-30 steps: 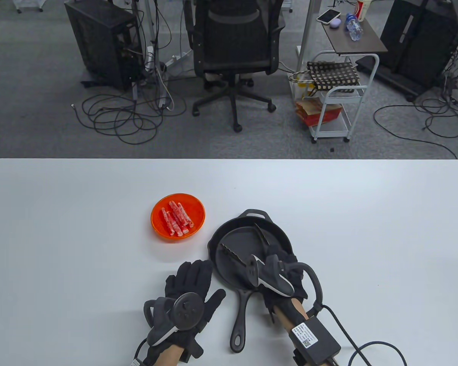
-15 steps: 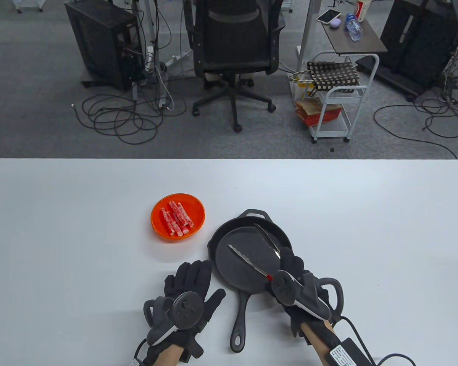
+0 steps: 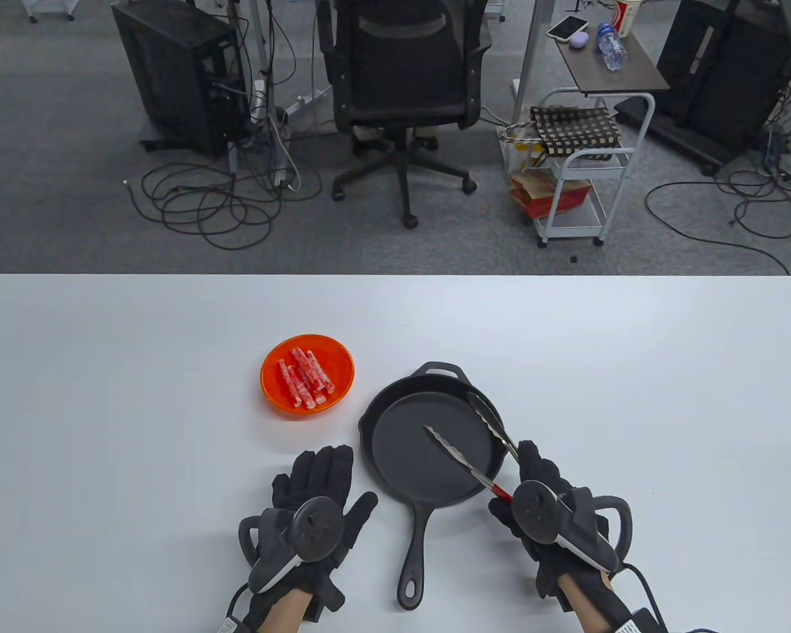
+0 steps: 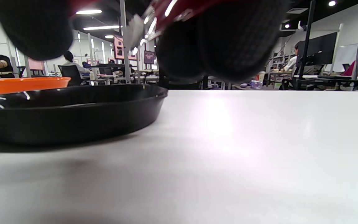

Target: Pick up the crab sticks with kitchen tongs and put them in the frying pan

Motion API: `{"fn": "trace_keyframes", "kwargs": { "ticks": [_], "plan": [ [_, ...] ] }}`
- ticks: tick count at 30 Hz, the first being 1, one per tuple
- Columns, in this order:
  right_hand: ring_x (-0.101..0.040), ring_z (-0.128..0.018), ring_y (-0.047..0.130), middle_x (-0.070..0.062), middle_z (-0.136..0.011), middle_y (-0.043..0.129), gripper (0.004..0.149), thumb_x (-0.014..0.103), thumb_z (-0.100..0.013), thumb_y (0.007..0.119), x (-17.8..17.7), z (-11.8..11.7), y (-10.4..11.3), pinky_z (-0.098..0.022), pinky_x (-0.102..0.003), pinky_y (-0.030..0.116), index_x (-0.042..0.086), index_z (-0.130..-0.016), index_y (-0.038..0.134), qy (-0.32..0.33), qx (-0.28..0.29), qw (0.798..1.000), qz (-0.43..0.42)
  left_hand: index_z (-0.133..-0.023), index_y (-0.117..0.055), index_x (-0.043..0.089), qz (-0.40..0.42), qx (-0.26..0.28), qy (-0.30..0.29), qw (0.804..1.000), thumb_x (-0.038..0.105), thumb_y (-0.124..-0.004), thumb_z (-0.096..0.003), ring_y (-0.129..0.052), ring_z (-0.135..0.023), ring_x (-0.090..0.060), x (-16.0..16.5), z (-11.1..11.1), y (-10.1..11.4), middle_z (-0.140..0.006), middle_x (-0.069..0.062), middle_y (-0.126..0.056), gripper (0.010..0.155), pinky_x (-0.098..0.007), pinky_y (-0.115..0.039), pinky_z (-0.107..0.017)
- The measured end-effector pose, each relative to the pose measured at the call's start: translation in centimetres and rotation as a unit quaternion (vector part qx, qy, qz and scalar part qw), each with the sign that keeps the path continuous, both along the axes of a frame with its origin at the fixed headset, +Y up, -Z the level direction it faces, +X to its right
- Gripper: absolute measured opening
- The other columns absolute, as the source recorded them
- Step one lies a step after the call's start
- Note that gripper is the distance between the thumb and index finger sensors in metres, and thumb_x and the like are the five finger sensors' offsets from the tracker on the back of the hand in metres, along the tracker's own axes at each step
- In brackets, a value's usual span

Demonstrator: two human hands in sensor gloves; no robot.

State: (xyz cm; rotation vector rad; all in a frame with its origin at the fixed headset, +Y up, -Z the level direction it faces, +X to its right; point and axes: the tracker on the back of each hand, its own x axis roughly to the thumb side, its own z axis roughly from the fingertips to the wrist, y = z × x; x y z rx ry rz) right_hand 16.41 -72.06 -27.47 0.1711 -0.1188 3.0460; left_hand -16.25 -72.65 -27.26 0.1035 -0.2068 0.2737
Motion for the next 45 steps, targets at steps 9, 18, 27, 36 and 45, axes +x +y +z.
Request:
{"fn": "trace_keyframes", "kwargs": {
  "ticks": [9,18,27,36,45],
  "plan": [
    [-0.025,-0.056,0.097,-0.022,-0.094,0.077,0.099,0.063,-0.044,0.078,0.0,0.4,0.3,-0.033,-0.036,0.091,0.000,-0.113,0.045,0.004,0.011,1.000,0.004,-0.118,-0.050,0.026,0.024,-0.009,0.051,0.998,0.052,-0.062,-0.0587,-0.065,-0.108,-0.045,-1.7,-1.5,1.3,-0.121,-0.007,-0.061,0.066,-0.071,-0.055,-0.068],
    [-0.026,-0.056,0.097,-0.023,-0.094,0.077,0.098,0.063,-0.045,0.076,0.0,0.5,0.2,-0.033,-0.036,0.091,0.000,-0.113,0.044,0.008,0.013,1.000,-0.004,-0.116,-0.054,0.024,0.069,-0.025,0.145,0.987,0.048,-0.062,-0.0594,-0.078,-0.098,-0.042,-4.5,-6.0,3.4,-0.117,-0.009,-0.067,0.062,-0.063,-0.066,-0.064],
    [-0.027,-0.057,0.097,-0.023,-0.094,0.076,0.096,0.061,-0.047,0.075,0.0,0.3,0.0,-0.033,-0.037,0.091,0.000,-0.113,0.043,0.002,0.001,1.000,0.004,-0.114,-0.057,0.023,0.022,-0.069,0.240,0.968,0.042,-0.063,-0.0594,-0.097,-0.073,-0.033,-6.3,-11.9,3.0,-0.112,-0.010,-0.072,0.058,-0.049,-0.081,-0.050],
    [-0.027,-0.058,0.097,-0.021,-0.096,0.076,0.093,0.059,-0.048,0.075,-0.1,0.0,-0.2,-0.034,-0.038,0.090,0.001,-0.114,0.044,0.000,-0.012,1.000,0.004,-0.118,-0.045,0.022,-0.008,-0.149,0.297,0.943,0.043,-0.062,-0.0603,-0.100,-0.069,-0.035,-6.3,-16.5,1.9,-0.117,-0.013,-0.063,0.064,-0.046,-0.085,-0.042],
    [-0.027,-0.058,0.097,-0.020,-0.096,0.077,0.091,0.058,-0.048,0.074,0.3,-0.1,-0.1,-0.033,-0.038,0.091,0.002,-0.114,0.045,-0.012,-0.007,1.000,-0.006,-0.118,-0.046,0.019,0.037,-0.195,0.345,0.917,0.043,-0.067,-0.0596,-0.107,-0.050,-0.027,-7.1,-18.5,0.3,-0.110,-0.012,-0.074,0.066,-0.037,-0.089,-0.030]
  ]
}}
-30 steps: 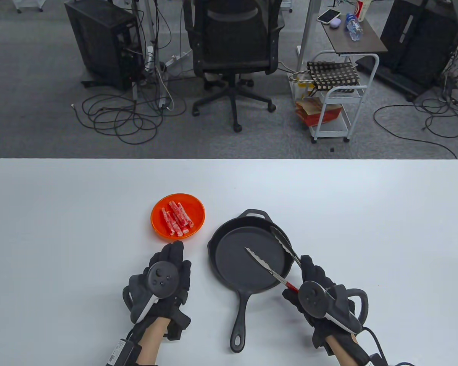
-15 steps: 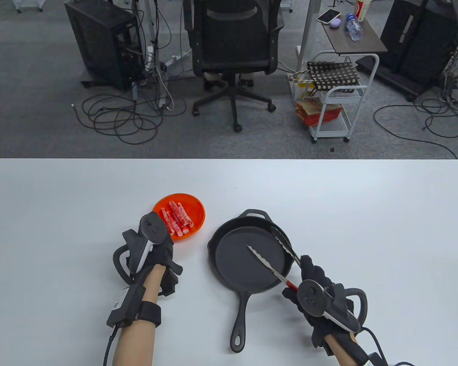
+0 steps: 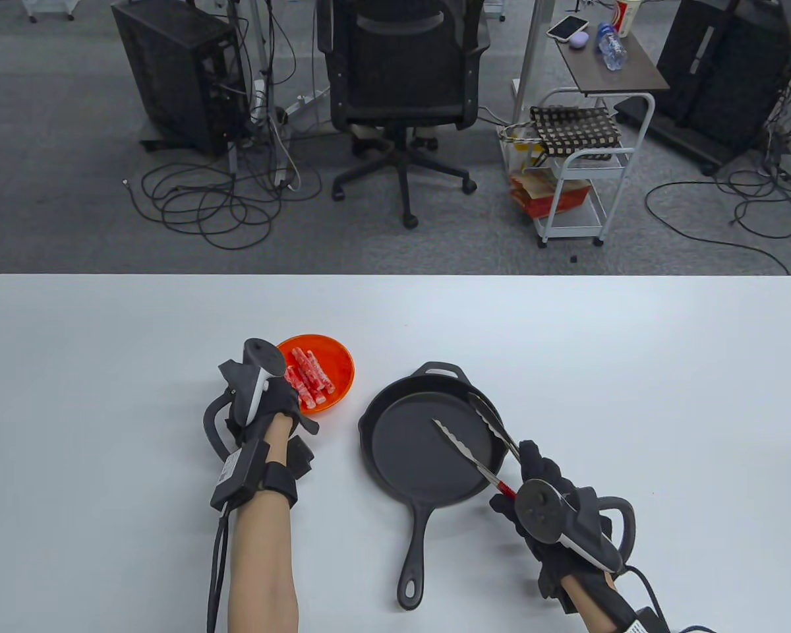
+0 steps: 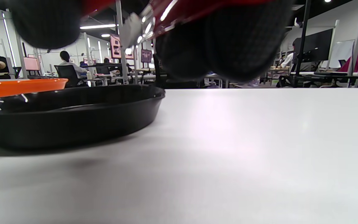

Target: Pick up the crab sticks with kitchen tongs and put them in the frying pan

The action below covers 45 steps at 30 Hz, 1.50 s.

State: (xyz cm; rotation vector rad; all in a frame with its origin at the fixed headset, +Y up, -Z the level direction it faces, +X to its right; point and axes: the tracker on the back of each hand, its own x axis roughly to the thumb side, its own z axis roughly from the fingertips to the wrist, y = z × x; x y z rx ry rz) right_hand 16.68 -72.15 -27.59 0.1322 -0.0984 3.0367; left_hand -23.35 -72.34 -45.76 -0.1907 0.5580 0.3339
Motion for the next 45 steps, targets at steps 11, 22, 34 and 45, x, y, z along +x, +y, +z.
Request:
{"fn": "trace_keyframes", "kwargs": {
  "ticks": [11,22,34,45],
  "plan": [
    [-0.027,-0.058,0.097,-0.021,-0.096,0.076,0.091,0.058,-0.049,0.074,0.0,-0.1,0.1,-0.033,-0.038,0.090,0.001,-0.114,0.044,-0.002,0.001,1.000,-0.004,-0.111,-0.062,0.015,0.035,0.003,0.067,0.997,0.034,-0.074,-0.0567,-0.110,-0.040,-0.015,-0.8,-1.2,-1.2,-0.090,-0.011,-0.086,0.058,-0.029,-0.095,-0.028],
    [-0.028,-0.058,0.097,-0.021,-0.096,0.076,0.092,0.058,-0.049,0.073,0.0,-0.1,0.1,-0.033,-0.038,0.090,0.001,-0.114,0.044,-0.001,0.005,1.000,-0.010,-0.093,-0.075,0.026,0.247,0.058,0.148,0.956,0.036,-0.082,-0.0539,-0.111,-0.032,-0.019,-2.9,1.0,-3.4,-0.081,-0.009,-0.085,0.041,-0.025,-0.098,-0.018],
    [-0.027,-0.057,0.097,-0.023,-0.094,0.077,0.093,0.060,-0.048,0.074,-0.6,0.0,-0.3,-0.033,-0.038,0.090,0.001,-0.113,0.044,0.002,-0.003,1.000,-0.020,-0.106,-0.049,0.026,0.358,0.143,0.051,0.921,0.023,-0.075,-0.0550,-0.108,-0.025,-0.030,-5.3,6.3,-1.3,-0.100,-0.019,-0.079,0.058,-0.028,-0.094,-0.010],
    [-0.026,-0.052,0.099,-0.023,-0.091,0.080,0.094,0.063,-0.047,0.073,-0.4,0.3,-0.5,-0.030,-0.036,0.091,0.000,-0.112,0.048,0.011,-0.007,0.999,-0.041,-0.115,-0.040,0.022,0.400,0.185,-0.014,0.898,0.020,-0.072,-0.0552,-0.107,-0.025,-0.027,-4.1,15.1,1.1,-0.103,-0.022,-0.073,0.067,-0.027,-0.094,-0.011]
  ]
}}
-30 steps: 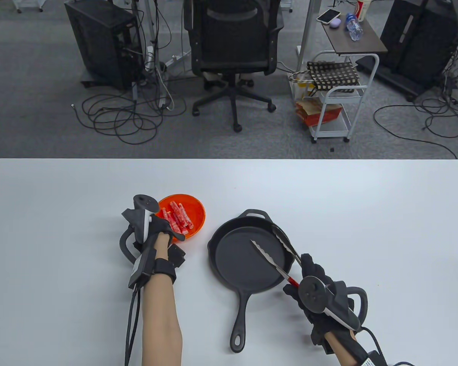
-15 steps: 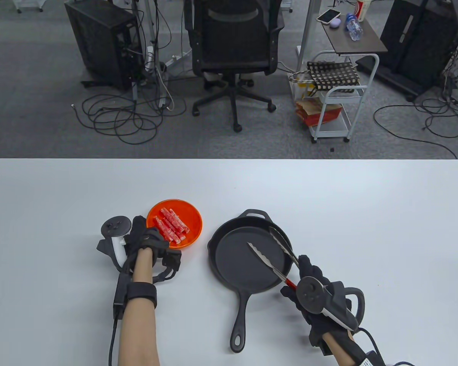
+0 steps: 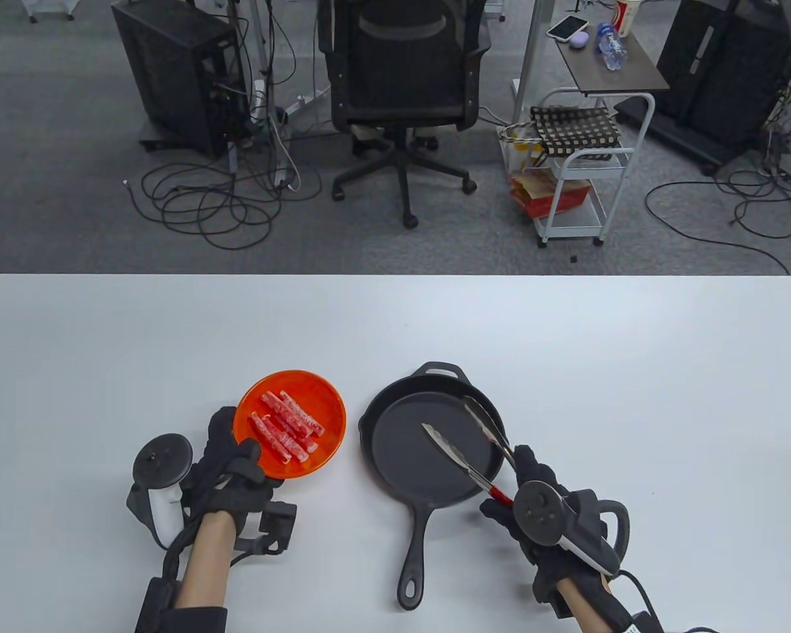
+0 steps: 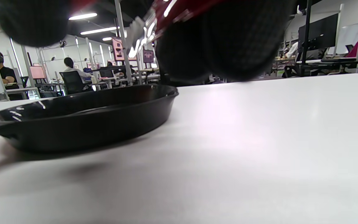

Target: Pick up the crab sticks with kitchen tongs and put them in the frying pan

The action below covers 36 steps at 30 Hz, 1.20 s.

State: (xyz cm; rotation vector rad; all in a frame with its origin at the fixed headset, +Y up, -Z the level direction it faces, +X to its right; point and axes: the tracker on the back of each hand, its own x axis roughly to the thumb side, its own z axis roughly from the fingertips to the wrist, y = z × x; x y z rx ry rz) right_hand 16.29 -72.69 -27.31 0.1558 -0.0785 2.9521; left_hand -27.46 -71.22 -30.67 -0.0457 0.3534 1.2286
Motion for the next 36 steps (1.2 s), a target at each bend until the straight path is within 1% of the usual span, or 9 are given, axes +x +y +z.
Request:
{"fn": "trace_keyframes", "kwargs": {
  "ticks": [4,8,16,19,23,27,30,33,36],
  "plan": [
    [-0.026,-0.051,0.099,-0.023,-0.091,0.080,0.093,0.065,-0.048,0.069,0.1,0.2,-0.1,-0.029,-0.036,0.091,0.000,-0.112,0.048,0.002,0.007,1.000,-0.009,-0.115,-0.038,0.020,0.011,0.015,0.006,1.000,0.019,-0.071,-0.0557,-0.107,-0.023,-0.027,1.4,2.5,0.1,-0.105,-0.024,-0.068,0.068,-0.026,-0.093,-0.010],
    [-0.025,-0.049,0.100,-0.023,-0.089,0.082,0.092,0.066,-0.050,0.065,0.1,0.3,-0.1,-0.028,-0.035,0.092,-0.001,-0.112,0.050,0.003,0.014,1.000,-0.016,-0.115,-0.038,0.020,-0.007,0.033,0.003,0.999,0.019,-0.071,-0.0556,-0.107,-0.022,-0.027,2.1,3.6,0.2,-0.106,-0.022,-0.069,0.068,-0.026,-0.093,-0.009],
    [-0.025,-0.047,0.100,-0.022,-0.087,0.083,0.091,0.066,-0.051,0.063,0.2,0.2,-0.4,-0.026,-0.034,0.092,-0.002,-0.111,0.051,-0.008,0.019,1.000,-0.018,-0.114,-0.037,0.019,0.002,0.019,-0.007,1.000,0.018,-0.071,-0.0560,-0.107,-0.022,-0.026,2.0,4.0,-1.4,-0.106,-0.021,-0.068,0.068,-0.026,-0.093,-0.009],
    [-0.024,-0.046,0.100,-0.021,-0.087,0.083,0.090,0.065,-0.052,0.063,0.3,0.3,0.0,-0.026,-0.033,0.092,-0.001,-0.111,0.050,-0.016,0.025,0.999,-0.027,-0.114,-0.037,0.020,-0.004,0.013,-0.015,1.000,0.018,-0.071,-0.0560,-0.106,-0.023,-0.026,2.2,3.9,-1.6,-0.106,-0.021,-0.068,0.068,-0.026,-0.093,-0.010],
    [-0.023,-0.047,0.099,-0.019,-0.088,0.081,0.088,0.064,-0.052,0.065,0.2,0.1,0.5,-0.028,-0.034,0.091,0.002,-0.112,0.049,-0.013,0.007,0.998,-0.057,-0.114,-0.037,0.020,-0.009,0.008,-0.030,0.999,0.021,-0.070,-0.0560,-0.106,-0.023,-0.026,2.8,3.6,-1.9,-0.107,-0.020,-0.067,0.067,-0.026,-0.093,-0.010],
    [-0.022,-0.047,0.098,-0.017,-0.088,0.081,0.085,0.063,-0.052,0.066,-0.3,0.1,1.7,-0.027,-0.033,0.090,0.004,-0.111,0.048,-0.013,0.030,0.997,-0.069,-0.115,-0.037,0.021,-0.021,0.017,-0.028,0.999,0.021,-0.070,-0.0561,-0.106,-0.024,-0.027,3.1,3.7,-1.7,-0.107,-0.020,-0.067,0.067,-0.026,-0.093,-0.010],
    [-0.021,-0.046,0.098,-0.016,-0.087,0.082,0.083,0.061,-0.053,0.067,-1.4,0.3,2.7,-0.027,-0.034,0.090,0.006,-0.111,0.049,-0.001,0.038,0.996,-0.082,-0.115,-0.036,0.021,-0.010,0.022,-0.028,0.999,0.021,-0.070,-0.0563,-0.106,-0.024,-0.026,3.0,3.6,-1.6,-0.108,-0.019,-0.067,0.067,-0.026,-0.093,-0.011],
    [-0.021,-0.044,0.099,-0.016,-0.086,0.084,0.080,0.060,-0.053,0.068,-3.4,0.7,3.8,-0.026,-0.034,0.090,0.007,-0.111,0.051,0.020,0.046,0.993,-0.104,-0.115,-0.036,0.021,-0.007,0.022,-0.030,0.999,0.021,-0.070,-0.0565,-0.106,-0.024,-0.026,3.1,3.6,-1.6,-0.108,-0.019,-0.067,0.067,-0.026,-0.093,-0.011],
    [-0.022,-0.043,0.100,-0.014,-0.085,0.086,0.078,0.059,-0.053,0.069,-5.9,0.8,4.9,-0.025,-0.034,0.091,0.009,-0.110,0.053,0.047,0.064,0.993,-0.086,-0.115,-0.036,0.021,-0.024,0.027,-0.031,0.999,0.019,-0.071,-0.0567,-0.106,-0.025,-0.027,3.2,3.7,-1.5,-0.108,-0.020,-0.066,0.067,-0.026,-0.093,-0.011]
  ]
}}
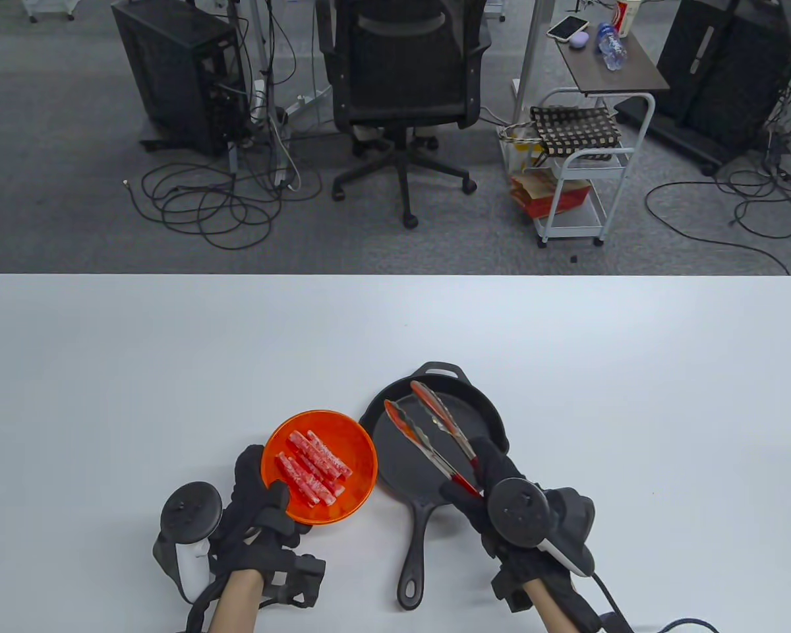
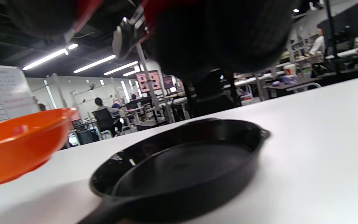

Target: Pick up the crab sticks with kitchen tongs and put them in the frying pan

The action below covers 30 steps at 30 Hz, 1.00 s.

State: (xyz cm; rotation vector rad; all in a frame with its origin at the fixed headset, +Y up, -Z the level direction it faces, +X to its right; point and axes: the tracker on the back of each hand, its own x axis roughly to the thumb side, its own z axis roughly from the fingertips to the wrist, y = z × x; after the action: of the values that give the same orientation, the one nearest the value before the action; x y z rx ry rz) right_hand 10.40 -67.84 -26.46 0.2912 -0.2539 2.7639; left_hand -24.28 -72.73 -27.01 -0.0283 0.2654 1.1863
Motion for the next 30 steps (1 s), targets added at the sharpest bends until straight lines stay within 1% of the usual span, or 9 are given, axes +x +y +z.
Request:
{"fn": "trace_keyframes", "kwargs": {
  "ticks": [3,6,9,11,16,20,21,30],
  "plan": [
    [-0.022,-0.042,0.101,-0.012,-0.084,0.088,0.074,0.058,-0.053,0.070,-2.6,-0.2,0.7,-0.025,-0.034,0.091,0.011,-0.109,0.056,0.019,0.006,1.000,0.017,-0.115,-0.037,0.021,0.000,0.003,0.002,1.000,0.019,-0.071,-0.0565,-0.106,-0.025,-0.027,-0.1,0.0,0.0,-0.108,-0.019,-0.067,0.067,-0.026,-0.093,-0.012],
    [-0.022,-0.042,0.101,-0.012,-0.083,0.088,0.072,0.057,-0.053,0.071,-5.0,-0.4,0.9,-0.024,-0.034,0.091,0.012,-0.108,0.058,0.042,-0.008,0.999,0.020,-0.115,-0.037,0.021,0.006,0.003,0.004,1.000,0.020,-0.071,-0.0566,-0.106,-0.025,-0.027,-0.2,0.0,0.0,-0.108,-0.019,-0.066,0.067,-0.027,-0.093,-0.012],
    [-0.022,-0.041,0.101,-0.011,-0.083,0.089,0.070,0.056,-0.053,0.071,-6.7,-0.2,0.6,-0.024,-0.034,0.091,0.013,-0.108,0.059,0.050,-0.010,0.998,0.038,-0.115,-0.036,0.021,0.010,0.004,0.006,1.000,0.020,-0.071,-0.0566,-0.106,-0.025,-0.027,-0.4,0.1,0.0,-0.108,-0.019,-0.066,0.067,-0.027,-0.093,-0.012],
    [-0.022,-0.041,0.101,-0.011,-0.082,0.090,0.069,0.055,-0.054,0.072,-7.7,0.2,0.0,-0.024,-0.034,0.091,0.014,-0.107,0.060,0.054,-0.007,0.997,0.061,-0.115,-0.036,0.021,0.010,0.003,0.007,1.000,0.020,-0.071,-0.0566,-0.106,-0.025,-0.027,-0.4,0.1,0.0,-0.108,-0.020,-0.066,0.067,-0.027,-0.093,-0.012],
    [-0.022,-0.040,0.102,-0.010,-0.081,0.091,0.066,0.054,-0.054,0.072,-8.6,1.1,-0.9,-0.024,-0.034,0.092,0.016,-0.106,0.062,0.058,0.006,0.992,0.112,-0.115,-0.036,0.021,-0.004,0.002,0.003,1.000,0.020,-0.070,-0.0567,-0.106,-0.026,-0.027,-0.1,0.1,0.0,-0.108,-0.019,-0.065,0.067,-0.027,-0.093,-0.012],
    [-0.022,-0.040,0.102,-0.010,-0.081,0.091,0.065,0.053,-0.054,0.072,-8.9,1.3,-1.1,-0.024,-0.035,0.092,0.016,-0.106,0.062,0.062,0.005,0.991,0.117,-0.115,-0.036,0.020,-0.007,0.002,0.002,1.000,0.020,-0.070,-0.0567,-0.106,-0.026,-0.027,0.0,0.1,-0.1,-0.108,-0.020,-0.065,0.067,-0.026,-0.093,-0.012],
    [-0.022,-0.040,0.102,-0.010,-0.081,0.091,0.064,0.053,-0.054,0.072,-9.0,1.4,-1.1,-0.021,-0.035,0.092,0.017,-0.106,0.062,0.061,0.007,0.990,0.123,-0.114,-0.036,0.020,-0.008,0.002,0.001,1.000,0.020,-0.070,-0.0568,-0.106,-0.026,-0.027,0.0,0.1,0.0,-0.108,-0.020,-0.065,0.067,-0.027,-0.093,-0.012],
    [-0.023,-0.039,0.102,-0.010,-0.081,0.091,0.063,0.052,-0.054,0.073,-9.1,1.7,-1.6,-0.022,-0.035,0.092,0.017,-0.105,0.063,0.060,-0.005,0.989,0.135,-0.114,-0.036,0.021,-0.019,0.007,-0.011,1.000,0.020,-0.071,-0.0567,-0.106,-0.026,-0.027,0.4,0.3,-0.1,-0.108,-0.020,-0.064,0.067,-0.027,-0.093,-0.012]
  ]
}}
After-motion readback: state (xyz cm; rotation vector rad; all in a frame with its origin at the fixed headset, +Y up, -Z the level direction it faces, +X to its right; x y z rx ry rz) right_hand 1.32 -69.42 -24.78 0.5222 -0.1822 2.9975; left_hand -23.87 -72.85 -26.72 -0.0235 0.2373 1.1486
